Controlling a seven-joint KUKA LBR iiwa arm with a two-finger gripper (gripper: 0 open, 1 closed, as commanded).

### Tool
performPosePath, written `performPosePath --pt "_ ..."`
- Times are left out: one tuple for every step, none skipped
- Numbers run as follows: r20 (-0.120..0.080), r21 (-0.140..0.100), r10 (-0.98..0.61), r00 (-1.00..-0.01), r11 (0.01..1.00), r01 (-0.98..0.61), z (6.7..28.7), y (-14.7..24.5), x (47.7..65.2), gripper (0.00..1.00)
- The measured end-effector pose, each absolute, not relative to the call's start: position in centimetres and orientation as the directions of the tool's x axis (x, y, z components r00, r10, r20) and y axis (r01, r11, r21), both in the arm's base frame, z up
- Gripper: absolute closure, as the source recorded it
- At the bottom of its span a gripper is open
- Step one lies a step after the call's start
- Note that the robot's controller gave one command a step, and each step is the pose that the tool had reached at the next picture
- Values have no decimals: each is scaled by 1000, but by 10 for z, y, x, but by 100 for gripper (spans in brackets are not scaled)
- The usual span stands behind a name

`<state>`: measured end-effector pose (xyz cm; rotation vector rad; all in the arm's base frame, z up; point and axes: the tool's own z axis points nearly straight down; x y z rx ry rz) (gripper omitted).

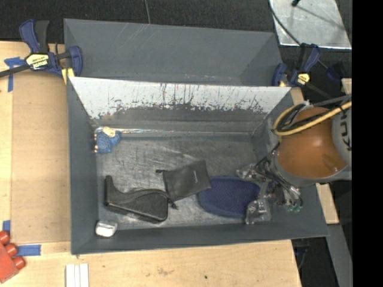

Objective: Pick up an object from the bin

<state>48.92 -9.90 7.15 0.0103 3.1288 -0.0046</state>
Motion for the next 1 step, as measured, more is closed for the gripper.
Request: performPosePath --pt "-15 -4 5 -1000 1000 5 74 -100 491 100"
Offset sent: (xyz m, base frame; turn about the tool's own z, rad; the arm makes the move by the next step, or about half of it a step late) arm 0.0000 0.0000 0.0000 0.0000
